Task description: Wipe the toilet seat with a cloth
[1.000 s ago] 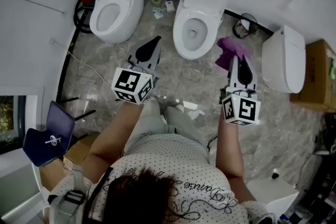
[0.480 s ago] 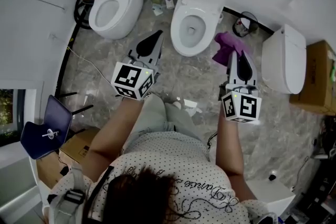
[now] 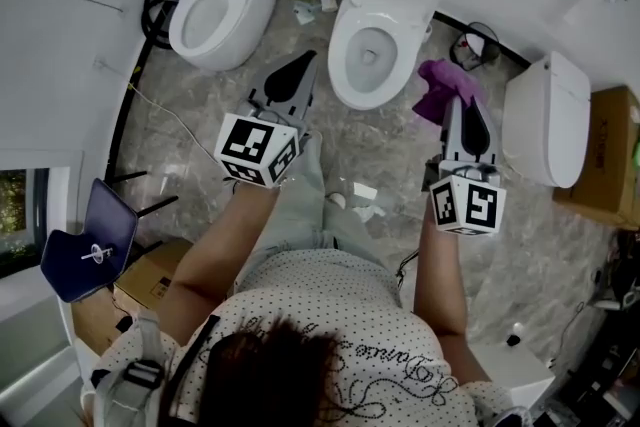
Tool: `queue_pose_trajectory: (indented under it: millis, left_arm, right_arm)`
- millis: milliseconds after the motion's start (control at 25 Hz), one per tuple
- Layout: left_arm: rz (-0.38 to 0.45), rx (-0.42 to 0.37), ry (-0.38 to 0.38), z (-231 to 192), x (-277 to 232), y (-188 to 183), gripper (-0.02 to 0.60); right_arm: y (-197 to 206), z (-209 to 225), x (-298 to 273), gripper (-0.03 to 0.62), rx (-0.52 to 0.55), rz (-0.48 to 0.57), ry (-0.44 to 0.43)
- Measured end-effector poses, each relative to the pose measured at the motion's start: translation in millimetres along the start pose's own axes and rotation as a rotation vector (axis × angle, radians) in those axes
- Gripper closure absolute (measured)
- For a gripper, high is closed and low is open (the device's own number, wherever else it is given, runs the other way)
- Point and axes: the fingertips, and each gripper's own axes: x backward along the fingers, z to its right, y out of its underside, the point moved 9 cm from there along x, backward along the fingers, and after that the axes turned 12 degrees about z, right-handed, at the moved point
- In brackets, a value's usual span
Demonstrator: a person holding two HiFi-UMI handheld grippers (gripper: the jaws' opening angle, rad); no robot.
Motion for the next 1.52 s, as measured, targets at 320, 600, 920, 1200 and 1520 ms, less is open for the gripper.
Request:
queue_pose_trajectory:
  millis: [320,600,920,1200,1520]
  left_arm:
    - [-0.009,0.016,0.041,-54.9,-66.1,9.3,0.577]
    - [-0.014,0.026,0.107,-122.7,-133.1,19.6,0.577]
    - [-0.033,0.046,0.149,-168.8,-191.9,35.6,0.577]
    - [-0.081,0.073,0.129,-182.4,-223.6,62.1,0.577]
    - [-0.117,0.072,0.057,-181.9,-268.5,90.7,0.578]
  right_arm:
    - [19.7,7.3,-78.3,0.536,0.016,-0.018,0.021]
    - [44.1,7.3,-164.4,0.534,0.036,-0.015,0.061]
    - [64.2,12.7,-217.1,0.534,0.041,-0.052,0.108]
    - [86.9,30.5,-247.8,0.534,0.026,-0.085,0.089]
    - [125.2,80.9,-295.7,0.534,0.007,-0.113,-0.017]
